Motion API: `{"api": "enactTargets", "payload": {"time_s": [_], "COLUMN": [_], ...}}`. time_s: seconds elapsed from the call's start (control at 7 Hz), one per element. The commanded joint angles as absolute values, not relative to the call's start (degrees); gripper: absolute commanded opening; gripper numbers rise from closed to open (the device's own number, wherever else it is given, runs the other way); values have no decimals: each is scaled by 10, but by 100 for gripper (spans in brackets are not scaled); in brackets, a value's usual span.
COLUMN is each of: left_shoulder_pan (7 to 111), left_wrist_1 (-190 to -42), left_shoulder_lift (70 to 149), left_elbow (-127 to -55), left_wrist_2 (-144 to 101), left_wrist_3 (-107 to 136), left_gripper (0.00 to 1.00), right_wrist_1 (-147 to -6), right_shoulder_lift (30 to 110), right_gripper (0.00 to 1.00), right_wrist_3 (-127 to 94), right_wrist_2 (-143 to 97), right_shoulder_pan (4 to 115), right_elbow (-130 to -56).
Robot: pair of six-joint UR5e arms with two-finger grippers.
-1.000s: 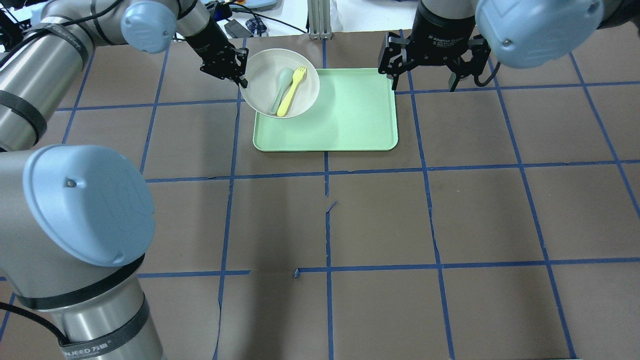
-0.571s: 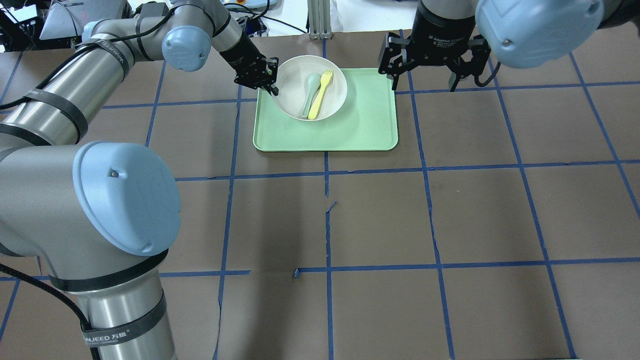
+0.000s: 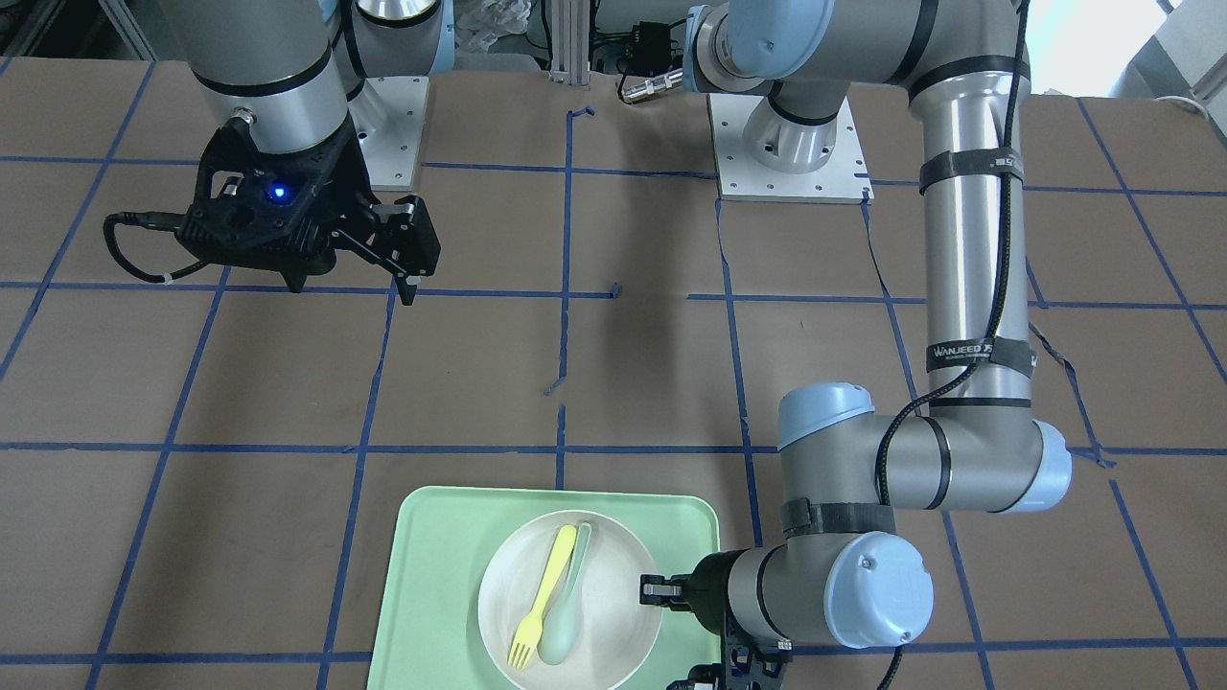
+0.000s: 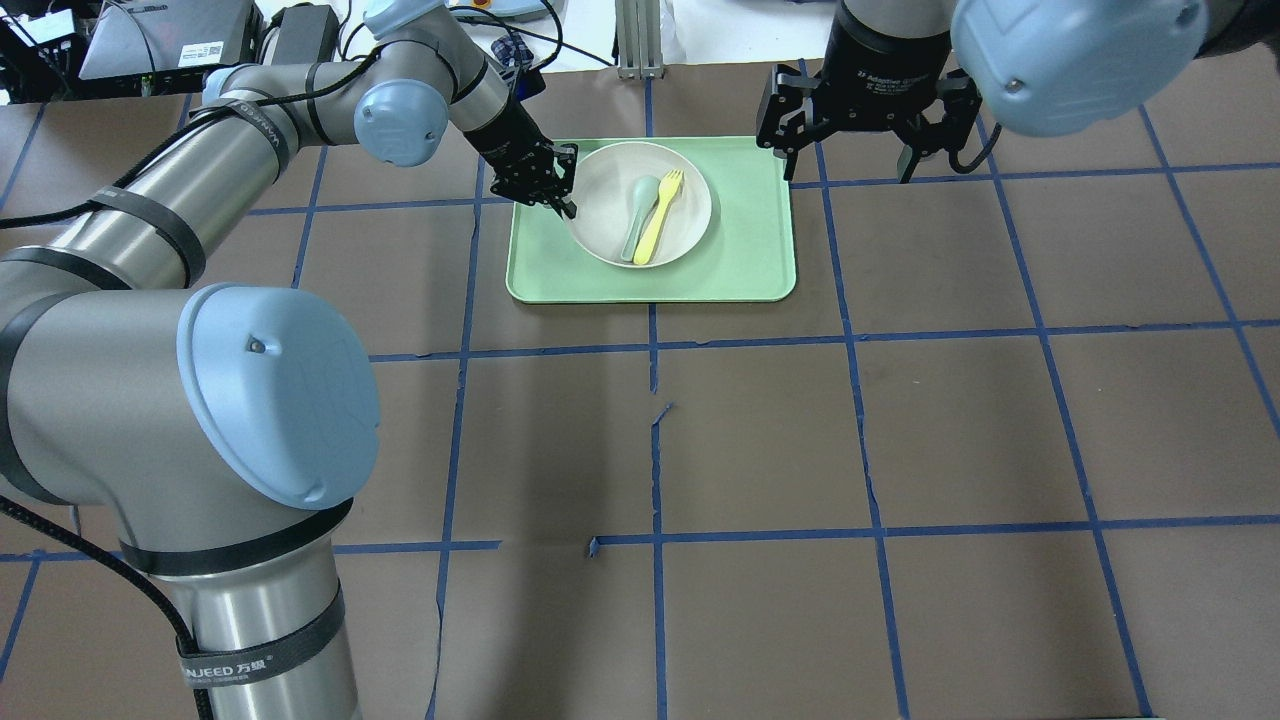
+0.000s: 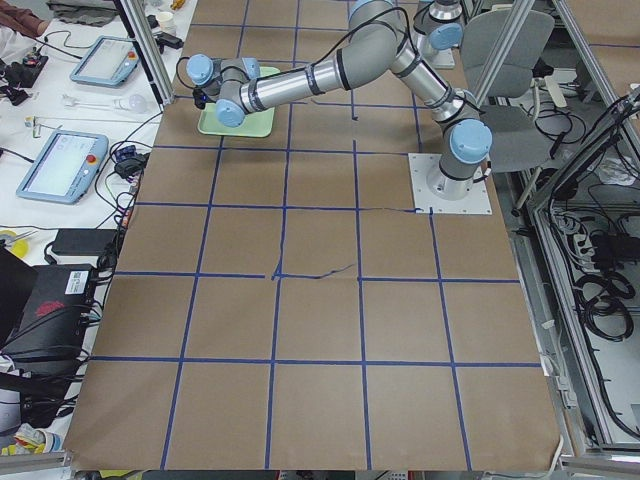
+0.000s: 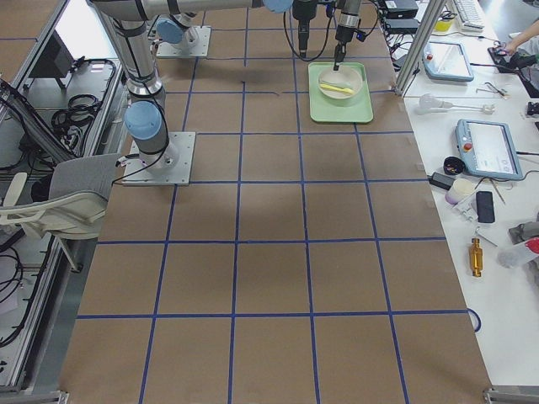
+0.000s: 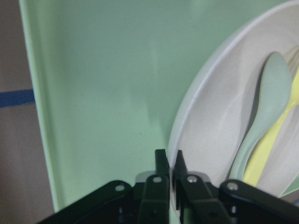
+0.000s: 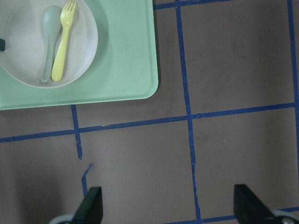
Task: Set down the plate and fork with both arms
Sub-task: 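Lower the plate onto the tray and open the left gripper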
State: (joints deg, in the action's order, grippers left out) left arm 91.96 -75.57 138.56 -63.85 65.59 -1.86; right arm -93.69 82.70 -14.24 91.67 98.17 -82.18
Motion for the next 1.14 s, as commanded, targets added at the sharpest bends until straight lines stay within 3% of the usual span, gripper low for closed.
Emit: {"api": "enactTargets", "payload": {"time_s": [0.0,0.14,0.29,0.43,0.57,1.0], "left_shoulder_pan": [920,920,920,920,920,904], "left_wrist_1": [-756,-756,-757,-756,-756,-794], "left_shoulder_lift": [1386,1384,1378,1376,1365,1293], "left_elbow": [-641,-643,-652,-656,-657,-659], "left_wrist_2": [656,656,656,656,663,804], "left_wrist_3": [-25,-27,-26,-26,-25,-19], "left_gripper": [3,45,49,68,100,100], "right_wrist_1": [-937,-936,-937,-937,-936,-937], "right_shoulder_lift": [827,827,827,827,827,827], "right_gripper": [100,100,100,100,100,100], "right_wrist_3": [-142,-142,-142,-142,-142,-142], "right_wrist_2": [917,917,917,917,917,917], "right_shoulder_pan": [982,982,982,982,982,983], "right_elbow": [-822,-822,-822,-822,-822,-822]}}
